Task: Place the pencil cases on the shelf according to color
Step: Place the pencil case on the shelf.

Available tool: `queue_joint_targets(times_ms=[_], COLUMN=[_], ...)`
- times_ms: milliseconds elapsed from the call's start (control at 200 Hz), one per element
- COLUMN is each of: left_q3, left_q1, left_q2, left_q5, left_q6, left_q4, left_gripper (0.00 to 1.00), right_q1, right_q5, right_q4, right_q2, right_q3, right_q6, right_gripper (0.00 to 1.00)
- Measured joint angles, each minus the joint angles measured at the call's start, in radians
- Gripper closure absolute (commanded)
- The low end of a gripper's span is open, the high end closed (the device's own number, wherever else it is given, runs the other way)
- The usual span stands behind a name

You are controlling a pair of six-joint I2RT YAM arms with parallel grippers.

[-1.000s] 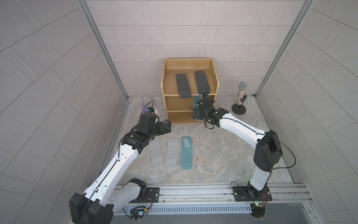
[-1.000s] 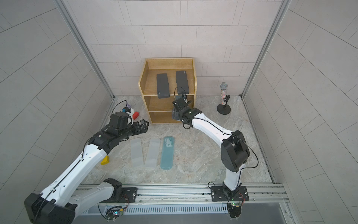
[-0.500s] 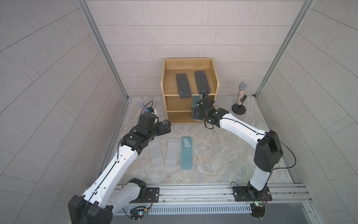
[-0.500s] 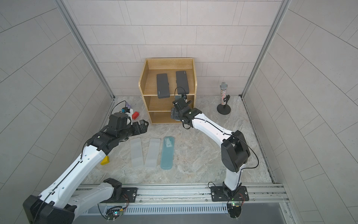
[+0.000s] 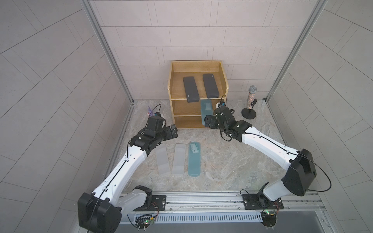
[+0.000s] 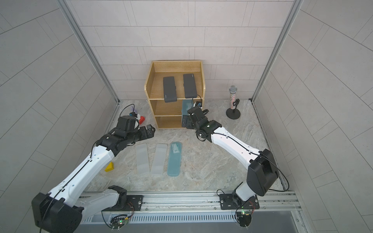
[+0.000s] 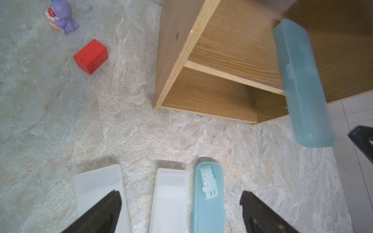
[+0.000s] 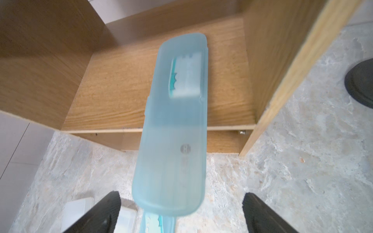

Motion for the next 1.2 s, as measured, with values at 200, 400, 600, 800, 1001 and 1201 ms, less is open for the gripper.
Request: queue_joint_targets(times_ms=[200,400,600,800,1001,1201], left_q3=[0.0,-0.018,-0.038,-0.059,-0.055,-0.047], left_q1=[0.083,0.101,0.101,0.101,0.101,0.101], left_q2=[0.021,-0.025,-0.053,-0.09,-0.101,-0.114], left_q5=[0.043,0.031,0.024,-0.008,-0.022,-0.016], left_q6=[-0.018,-0.04,-0.047,-0.052,-0.033,-0.008], left_q4=[0.005,0.042,0.06,0.072,0.064,0.053], left_gripper=[0.0,0.0,0.0,0.0,0.0,0.0], right_q1=[0.064,0.112,0.115,0.115,0.115,0.115], right_q5=[-0.009,0.0,0.029,0.048,0.05,-0.012], right_q4=[0.008,0.01,0.012,-0.006,-0.012,0.02], right_q2=[-0.135,-0.332,-0.463,-0.469,-0.46,-0.387], right_q3=[-0.119,-0.252,-0.338,-0.329,-0.309,-0.321], right_q6=[0.002,0.002,0.0,-0.014,-0.015,0.01], right_gripper=[0.0,0.0,0.0,0.0,0.14,0.58])
